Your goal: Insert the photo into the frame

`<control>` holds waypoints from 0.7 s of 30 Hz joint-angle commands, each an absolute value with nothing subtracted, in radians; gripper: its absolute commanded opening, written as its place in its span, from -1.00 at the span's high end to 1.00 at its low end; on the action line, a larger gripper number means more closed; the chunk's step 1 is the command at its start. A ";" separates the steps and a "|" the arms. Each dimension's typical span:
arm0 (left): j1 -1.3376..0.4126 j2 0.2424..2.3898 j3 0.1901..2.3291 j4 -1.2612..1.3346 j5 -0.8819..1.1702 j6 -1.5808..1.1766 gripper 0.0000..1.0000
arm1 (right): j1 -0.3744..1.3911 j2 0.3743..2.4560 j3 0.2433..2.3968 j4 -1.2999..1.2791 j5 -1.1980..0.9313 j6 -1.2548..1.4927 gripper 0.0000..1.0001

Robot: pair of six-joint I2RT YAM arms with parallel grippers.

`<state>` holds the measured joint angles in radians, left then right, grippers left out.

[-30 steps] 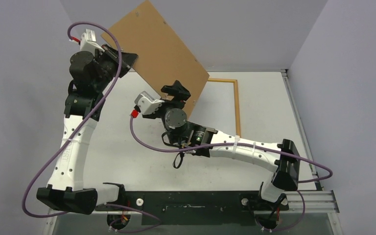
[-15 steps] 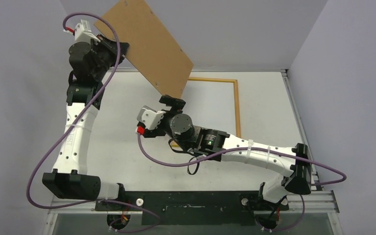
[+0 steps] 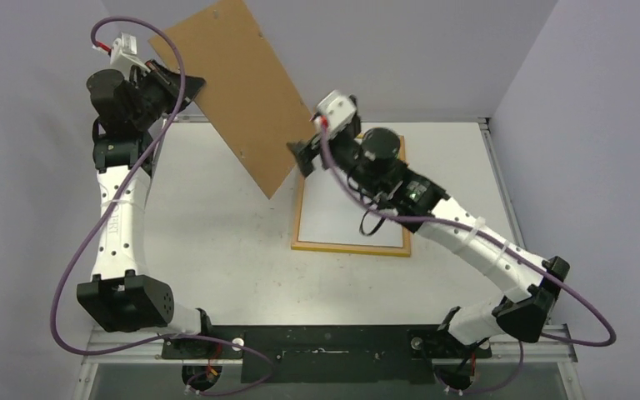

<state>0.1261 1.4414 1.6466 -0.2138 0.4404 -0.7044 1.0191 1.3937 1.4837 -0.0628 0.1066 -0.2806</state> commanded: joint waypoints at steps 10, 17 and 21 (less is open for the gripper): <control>0.149 1.401 1.617 0.303 1.012 -1.016 1.00 | 0.323 1.468 1.454 0.347 -0.629 0.794 -0.89; 0.148 1.424 1.597 0.535 1.106 -1.221 1.00 | 0.268 1.468 1.474 0.355 -0.718 0.810 -0.88; 0.146 1.435 1.605 0.588 1.115 -1.276 1.00 | 0.267 1.478 1.464 0.418 -0.747 0.864 -0.88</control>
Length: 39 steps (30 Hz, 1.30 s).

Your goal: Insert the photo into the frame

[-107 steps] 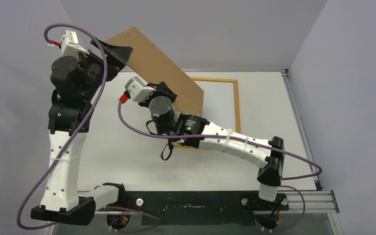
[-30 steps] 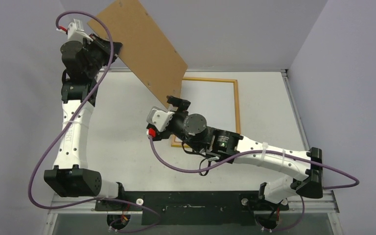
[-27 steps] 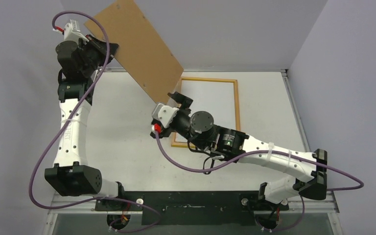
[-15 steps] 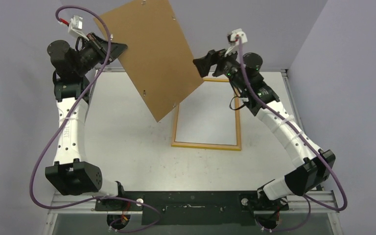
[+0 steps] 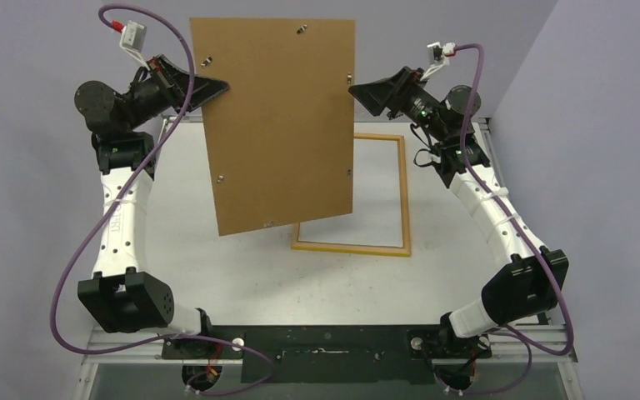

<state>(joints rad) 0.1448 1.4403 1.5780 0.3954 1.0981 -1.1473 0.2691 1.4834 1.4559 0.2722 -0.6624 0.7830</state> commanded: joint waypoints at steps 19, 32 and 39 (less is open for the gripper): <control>0.138 1.413 1.572 0.677 0.921 -1.413 1.00 | 0.360 1.459 1.305 0.679 -0.830 1.067 -0.50; 0.140 1.392 1.549 0.627 0.868 -1.413 1.00 | 0.361 1.498 1.318 0.862 -0.849 1.252 0.73; 0.140 1.392 1.531 0.593 0.848 -1.394 0.83 | 0.359 1.491 1.315 0.864 -0.834 1.259 1.00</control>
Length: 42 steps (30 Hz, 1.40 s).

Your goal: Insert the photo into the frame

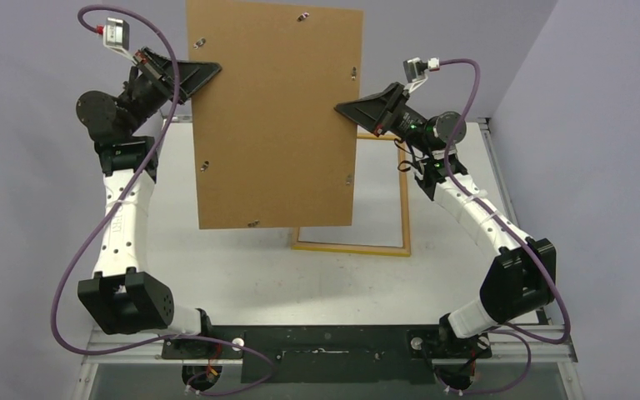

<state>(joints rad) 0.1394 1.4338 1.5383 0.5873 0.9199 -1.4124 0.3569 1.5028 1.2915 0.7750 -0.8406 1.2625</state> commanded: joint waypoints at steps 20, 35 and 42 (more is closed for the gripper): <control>0.178 1.361 1.173 0.315 0.727 -1.068 -0.88 | 0.288 1.500 1.280 0.440 -0.652 1.197 1.00; 0.138 1.451 1.082 0.113 0.677 -0.872 -0.88 | 0.110 1.546 1.132 0.393 -0.583 1.173 1.00; 0.019 1.620 1.103 0.002 0.591 -0.777 -0.94 | 0.033 1.602 1.068 0.468 -0.641 1.105 1.00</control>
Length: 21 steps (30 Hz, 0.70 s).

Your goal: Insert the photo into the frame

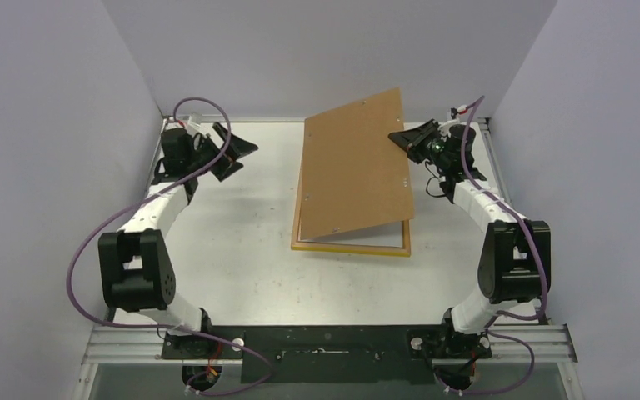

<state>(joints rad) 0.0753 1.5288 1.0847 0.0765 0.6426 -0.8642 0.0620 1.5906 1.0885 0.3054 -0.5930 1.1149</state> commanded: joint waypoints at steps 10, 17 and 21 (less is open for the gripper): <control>-0.112 1.879 1.160 0.090 0.623 -0.820 -0.68 | 0.002 1.657 0.967 0.600 -0.613 1.140 1.00; -0.140 1.979 1.202 0.110 0.619 -0.822 -0.36 | 0.003 1.706 0.972 0.631 -0.586 1.140 1.00; -0.149 2.027 1.221 0.099 0.624 -0.816 -0.15 | 0.002 1.739 0.988 0.641 -0.587 1.139 1.00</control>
